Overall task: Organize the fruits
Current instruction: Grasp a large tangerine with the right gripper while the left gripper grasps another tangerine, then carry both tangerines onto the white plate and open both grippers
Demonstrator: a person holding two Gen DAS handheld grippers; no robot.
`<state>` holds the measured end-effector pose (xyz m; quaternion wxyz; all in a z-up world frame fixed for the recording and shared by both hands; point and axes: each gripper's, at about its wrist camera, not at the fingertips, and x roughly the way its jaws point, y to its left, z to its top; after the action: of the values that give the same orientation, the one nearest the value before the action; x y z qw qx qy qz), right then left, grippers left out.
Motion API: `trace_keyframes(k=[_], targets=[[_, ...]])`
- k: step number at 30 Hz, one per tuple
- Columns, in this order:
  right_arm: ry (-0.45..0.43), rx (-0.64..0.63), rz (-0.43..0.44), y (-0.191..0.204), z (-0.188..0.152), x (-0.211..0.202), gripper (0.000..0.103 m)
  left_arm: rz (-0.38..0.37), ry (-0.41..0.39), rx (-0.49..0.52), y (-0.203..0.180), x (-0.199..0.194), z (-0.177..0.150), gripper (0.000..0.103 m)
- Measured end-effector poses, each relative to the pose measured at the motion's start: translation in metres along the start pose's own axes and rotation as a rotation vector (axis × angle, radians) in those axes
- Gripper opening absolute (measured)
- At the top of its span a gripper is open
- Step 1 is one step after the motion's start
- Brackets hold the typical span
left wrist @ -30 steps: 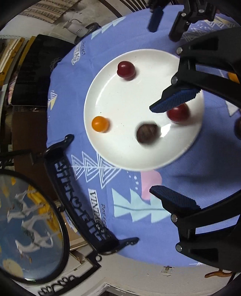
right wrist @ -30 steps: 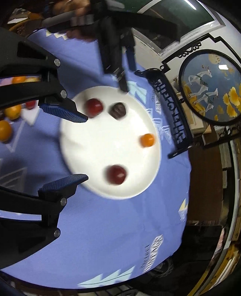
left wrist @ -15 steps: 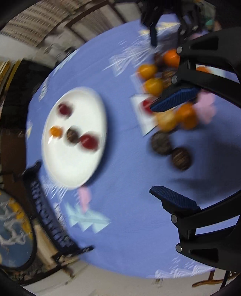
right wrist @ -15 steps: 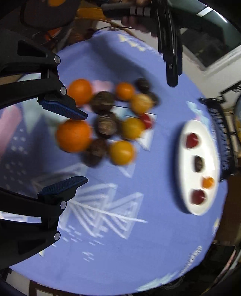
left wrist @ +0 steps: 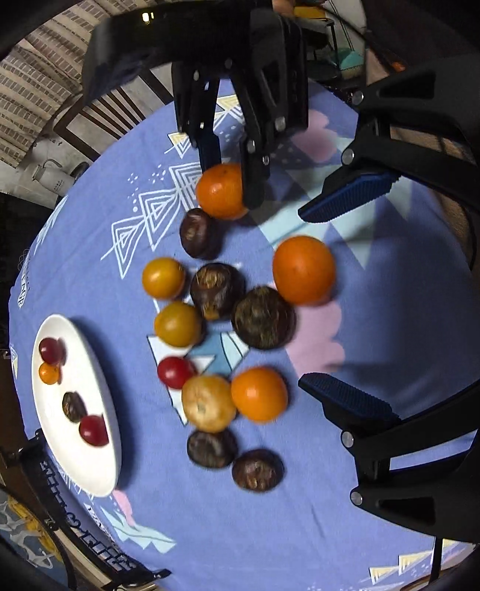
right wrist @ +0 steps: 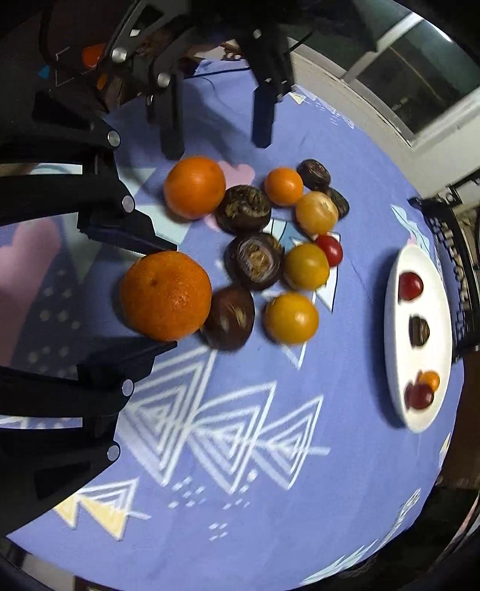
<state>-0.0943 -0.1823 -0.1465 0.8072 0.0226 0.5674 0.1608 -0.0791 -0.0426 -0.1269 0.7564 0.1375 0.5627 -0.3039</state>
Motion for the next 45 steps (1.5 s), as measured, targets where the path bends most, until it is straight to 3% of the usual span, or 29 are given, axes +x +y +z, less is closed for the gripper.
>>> trace_keyframes(k=[5, 6, 8, 9, 16, 21, 32, 38, 45], targets=[[-0.021, 0.042, -0.007, -0.011, -0.009, -0.012, 0.045, 0.013, 0.024, -0.028, -0.005, 0.021, 0.008, 0.078], [-0.025, 0.04, -0.009, -0.01, -0.01, -0.014, 0.045, 0.016, 0.035, -0.035, -0.005, 0.025, 0.009, 0.063], [-0.031, 0.04, -0.006, -0.01, -0.014, -0.017, 0.045, 0.007, 0.044, -0.056, -0.004, 0.027, 0.007, 0.054], [-0.033, 0.039, -0.003, -0.009, -0.015, -0.018, 0.045, -0.024, 0.041, -0.062, -0.004, 0.023, 0.006, 0.045], [-0.055, 0.05, 0.005, -0.009, -0.016, -0.025, 0.045, 0.035, 0.001, -0.054, 0.006, -0.002, 0.006, 0.044], [-0.098, 0.055, 0.03, -0.005, 0.001, -0.038, 0.045, 0.066, -0.077, -0.086, 0.022, -0.038, 0.023, 0.044], [-0.344, -0.036, 0.025, 0.017, 0.096, -0.101, 0.045, 0.201, -0.302, -0.151, 0.071, -0.113, 0.105, 0.044], [-0.447, -0.024, 0.013, 0.011, 0.144, -0.122, 0.046, 0.241, -0.325, -0.207, 0.093, -0.115, 0.144, 0.044], [-0.452, 0.034, 0.017, -0.008, 0.172, -0.105, 0.046, 0.289, -0.287, -0.231, 0.107, -0.089, 0.168, 0.044]])
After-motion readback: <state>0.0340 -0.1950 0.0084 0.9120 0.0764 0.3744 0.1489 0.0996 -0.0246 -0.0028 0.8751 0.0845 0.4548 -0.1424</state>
